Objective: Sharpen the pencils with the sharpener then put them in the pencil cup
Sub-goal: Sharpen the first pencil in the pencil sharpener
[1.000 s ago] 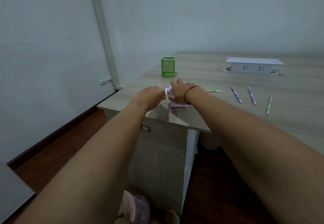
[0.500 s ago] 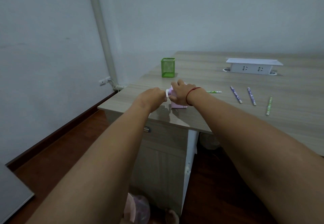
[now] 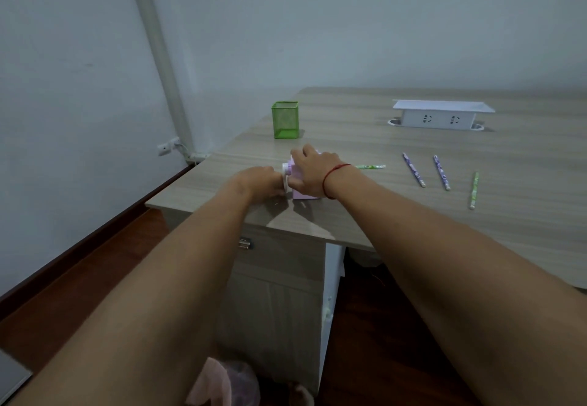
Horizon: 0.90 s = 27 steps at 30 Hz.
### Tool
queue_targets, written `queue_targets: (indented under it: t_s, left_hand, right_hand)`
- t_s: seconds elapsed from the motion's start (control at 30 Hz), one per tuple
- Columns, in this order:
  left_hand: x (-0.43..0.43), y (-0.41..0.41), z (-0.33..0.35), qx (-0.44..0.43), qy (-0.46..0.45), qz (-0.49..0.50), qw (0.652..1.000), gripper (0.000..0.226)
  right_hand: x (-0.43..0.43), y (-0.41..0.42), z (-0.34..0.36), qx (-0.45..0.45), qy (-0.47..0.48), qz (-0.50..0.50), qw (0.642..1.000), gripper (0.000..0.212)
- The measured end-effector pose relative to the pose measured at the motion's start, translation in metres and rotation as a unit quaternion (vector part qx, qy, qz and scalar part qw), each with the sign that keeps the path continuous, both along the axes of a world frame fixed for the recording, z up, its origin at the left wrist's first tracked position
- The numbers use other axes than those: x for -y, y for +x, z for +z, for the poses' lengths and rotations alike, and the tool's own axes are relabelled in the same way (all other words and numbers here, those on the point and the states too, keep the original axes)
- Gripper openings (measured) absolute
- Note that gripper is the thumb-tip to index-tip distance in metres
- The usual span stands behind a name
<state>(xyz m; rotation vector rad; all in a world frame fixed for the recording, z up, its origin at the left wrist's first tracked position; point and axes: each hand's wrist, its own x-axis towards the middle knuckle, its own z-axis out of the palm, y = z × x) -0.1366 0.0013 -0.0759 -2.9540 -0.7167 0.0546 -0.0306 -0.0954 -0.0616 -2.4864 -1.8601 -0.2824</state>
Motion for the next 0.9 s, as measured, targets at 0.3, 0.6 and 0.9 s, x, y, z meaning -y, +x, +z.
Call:
queue_targets:
  t_s: [0.3, 0.6, 0.9]
  left_hand:
    - [-0.026, 0.017, 0.030, 0.098, 0.110, -0.042, 0.988, 0.022]
    - [0.000, -0.025, 0.014, 0.204, 0.148, -0.098, 0.963, 0.019]
    - [0.011, -0.010, -0.012, 0.069, 0.017, 0.013, 0.997, 0.023]
  right_hand:
    - [0.000, 0.001, -0.002, -0.006, 0.021, -0.022, 1.000, 0.054]
    - [-0.010, -0.004, 0.007, -0.013, -0.056, -0.056, 0.997, 0.056]
    - [-0.006, -0.003, 0.004, -0.008, -0.038, -0.035, 0.999, 0.053]
